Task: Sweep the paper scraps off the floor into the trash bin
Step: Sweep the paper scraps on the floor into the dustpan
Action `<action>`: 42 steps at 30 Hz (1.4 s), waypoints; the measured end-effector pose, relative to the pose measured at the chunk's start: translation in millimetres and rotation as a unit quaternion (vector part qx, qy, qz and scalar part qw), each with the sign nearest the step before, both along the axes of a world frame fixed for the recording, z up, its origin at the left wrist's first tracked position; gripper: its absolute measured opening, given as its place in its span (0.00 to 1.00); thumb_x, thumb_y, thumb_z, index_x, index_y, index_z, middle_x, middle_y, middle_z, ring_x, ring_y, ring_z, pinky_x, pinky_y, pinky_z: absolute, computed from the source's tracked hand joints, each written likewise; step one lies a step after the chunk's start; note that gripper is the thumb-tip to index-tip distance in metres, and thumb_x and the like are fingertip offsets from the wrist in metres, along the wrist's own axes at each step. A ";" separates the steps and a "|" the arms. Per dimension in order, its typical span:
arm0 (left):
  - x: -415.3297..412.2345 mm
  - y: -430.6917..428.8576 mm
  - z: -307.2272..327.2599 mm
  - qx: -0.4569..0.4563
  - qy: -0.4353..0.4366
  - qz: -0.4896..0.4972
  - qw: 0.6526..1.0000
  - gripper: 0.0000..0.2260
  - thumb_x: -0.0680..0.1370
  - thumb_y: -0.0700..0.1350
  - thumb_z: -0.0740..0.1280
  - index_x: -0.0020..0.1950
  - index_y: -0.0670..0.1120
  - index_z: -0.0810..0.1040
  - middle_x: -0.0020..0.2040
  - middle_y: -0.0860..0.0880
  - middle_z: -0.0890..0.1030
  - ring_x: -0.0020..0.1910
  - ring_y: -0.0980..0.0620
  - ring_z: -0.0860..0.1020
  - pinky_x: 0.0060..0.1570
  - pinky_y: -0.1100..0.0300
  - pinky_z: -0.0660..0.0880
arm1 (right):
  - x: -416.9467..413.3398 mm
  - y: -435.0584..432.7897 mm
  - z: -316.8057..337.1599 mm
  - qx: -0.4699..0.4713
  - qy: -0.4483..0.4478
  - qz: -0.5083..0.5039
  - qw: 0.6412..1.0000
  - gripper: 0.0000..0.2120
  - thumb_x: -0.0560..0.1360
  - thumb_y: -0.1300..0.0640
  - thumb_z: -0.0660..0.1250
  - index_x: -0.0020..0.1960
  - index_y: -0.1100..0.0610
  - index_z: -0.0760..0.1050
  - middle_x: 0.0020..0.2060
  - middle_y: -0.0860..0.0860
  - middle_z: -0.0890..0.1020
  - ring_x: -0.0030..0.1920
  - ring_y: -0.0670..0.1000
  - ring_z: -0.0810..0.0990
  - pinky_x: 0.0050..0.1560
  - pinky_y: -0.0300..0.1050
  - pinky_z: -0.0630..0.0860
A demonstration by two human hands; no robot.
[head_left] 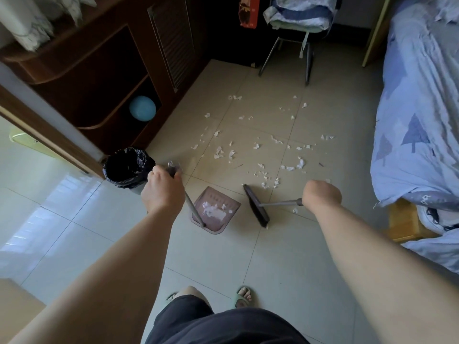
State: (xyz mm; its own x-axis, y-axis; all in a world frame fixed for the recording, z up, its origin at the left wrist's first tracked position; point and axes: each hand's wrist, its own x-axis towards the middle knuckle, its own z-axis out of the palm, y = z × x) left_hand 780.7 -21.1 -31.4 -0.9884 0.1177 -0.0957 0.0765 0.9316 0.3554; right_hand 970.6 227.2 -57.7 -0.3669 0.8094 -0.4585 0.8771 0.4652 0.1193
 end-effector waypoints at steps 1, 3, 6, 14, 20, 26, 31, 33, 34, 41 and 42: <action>0.3 1.5 -2.2 -0.006 -0.004 -0.007 1.000 0.20 0.81 0.56 0.58 0.59 0.39 0.71 0.60 0.40 0.76 0.57 0.38 0.76 0.48 0.52 0.69 | 1.0 2.7 -2.6 0.001 0.002 0.000 1.000 0.11 0.74 0.59 0.68 0.56 0.58 0.80 0.54 0.55 0.82 0.55 0.57 0.80 0.45 0.41 0.70; 1.0 4.7 -5.4 -0.013 -0.013 -0.020 1.000 0.20 0.81 0.55 0.58 0.59 0.39 0.70 0.60 0.40 0.75 0.58 0.38 0.76 0.50 0.51 0.70 | 3.2 7.3 -5.6 0.005 0.007 0.004 1.000 0.10 0.74 0.59 0.68 0.55 0.58 0.80 0.53 0.55 0.82 0.54 0.57 0.80 0.44 0.41 0.70; 0.6 11.0 -8.7 -0.018 -0.021 -0.036 0.999 0.20 0.81 0.56 0.59 0.59 0.39 0.70 0.60 0.40 0.76 0.58 0.38 0.76 0.51 0.51 0.70 | 3.9 10.6 -4.9 0.001 0.014 0.010 1.000 0.10 0.74 0.58 0.68 0.55 0.57 0.80 0.52 0.55 0.82 0.53 0.57 0.80 0.43 0.40 0.70; -11.8 26.7 -10.5 -0.070 -0.003 -0.108 0.992 0.21 0.80 0.57 0.60 0.57 0.39 0.72 0.57 0.40 0.78 0.55 0.37 0.78 0.49 0.50 0.71 | 1.7 25.1 23.3 -0.029 -0.008 -0.040 0.999 0.12 0.70 0.52 0.72 0.37 0.57 0.72 0.36 0.52 0.76 0.41 0.55 0.76 0.40 0.40 0.69; -24.3 36.3 -8.3 -0.076 -0.005 -0.142 0.987 0.19 0.79 0.56 0.61 0.55 0.39 0.72 0.56 0.40 0.78 0.54 0.38 0.78 0.48 0.52 0.70 | 1.6 18.2 34.5 -0.003 -0.054 -0.030 0.998 0.10 0.71 0.51 0.73 0.48 0.54 0.77 0.48 0.53 0.82 0.50 0.55 0.81 0.42 0.39 0.69; -37.7 44.9 -8.1 -0.080 -0.016 -0.173 0.982 0.17 0.79 0.54 0.60 0.55 0.40 0.72 0.55 0.41 0.78 0.53 0.38 0.78 0.47 0.52 0.70 | -15.7 16.2 25.0 0.035 -0.071 -0.012 0.997 0.12 0.74 0.61 0.66 0.56 0.56 0.79 0.51 0.52 0.82 0.55 0.55 0.80 0.45 0.39 0.70; -42.7 54.7 -10.2 -0.074 -0.021 -0.180 0.981 0.16 0.79 0.54 0.60 0.54 0.40 0.72 0.54 0.41 0.78 0.53 0.39 0.78 0.46 0.53 0.69 | -35.4 23.0 13.0 0.051 -0.074 0.021 0.996 0.12 0.73 0.60 0.68 0.56 0.55 0.80 0.52 0.51 0.82 0.55 0.53 0.80 0.44 0.39 0.69; -41.0 60.7 -11.6 -0.071 -0.025 -0.183 0.980 0.16 0.79 0.54 0.60 0.54 0.40 0.72 0.54 0.42 0.78 0.53 0.39 0.78 0.45 0.54 0.68 | -37.4 26.6 7.3 0.054 -0.071 0.030 0.996 0.12 0.72 0.61 0.68 0.56 0.55 0.80 0.52 0.51 0.82 0.54 0.54 0.80 0.43 0.39 0.69; -39.3 63.7 -11.4 -0.070 -0.025 -0.185 0.980 0.16 0.79 0.54 0.60 0.54 0.40 0.72 0.54 0.42 0.78 0.53 0.39 0.78 0.45 0.54 0.68 | -36.8 27.0 4.7 0.054 -0.068 0.030 0.996 0.12 0.73 0.62 0.67 0.56 0.55 0.80 0.52 0.51 0.82 0.54 0.54 0.80 0.43 0.39 0.69; -17.7 99.6 -8.4 -0.064 -0.029 -0.199 0.977 0.15 0.80 0.53 0.60 0.56 0.41 0.72 0.55 0.43 0.78 0.53 0.40 0.78 0.45 0.55 0.68 | -19.7 60.6 13.7 0.049 -0.011 -0.006 0.999 0.12 0.74 0.65 0.64 0.56 0.57 0.80 0.53 0.55 0.82 0.55 0.58 0.79 0.47 0.43 0.73; -12.6 105.9 -8.3 -0.065 -0.030 -0.198 0.978 0.16 0.80 0.53 0.60 0.56 0.41 0.71 0.56 0.43 0.78 0.53 0.40 0.78 0.45 0.54 0.68 | -15.8 68.7 18.0 0.051 -0.001 -0.009 0.999 0.11 0.74 0.64 0.64 0.55 0.58 0.79 0.52 0.55 0.82 0.54 0.58 0.80 0.45 0.42 0.72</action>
State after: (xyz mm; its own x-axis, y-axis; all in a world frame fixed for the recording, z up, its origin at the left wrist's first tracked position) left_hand 768.1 84.8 -39.7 -0.8596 0.4738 -0.1911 0.4238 0.8702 0.2511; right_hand 954.8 295.8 -39.7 -0.3522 0.8582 -0.3734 0.8847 0.4355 0.1666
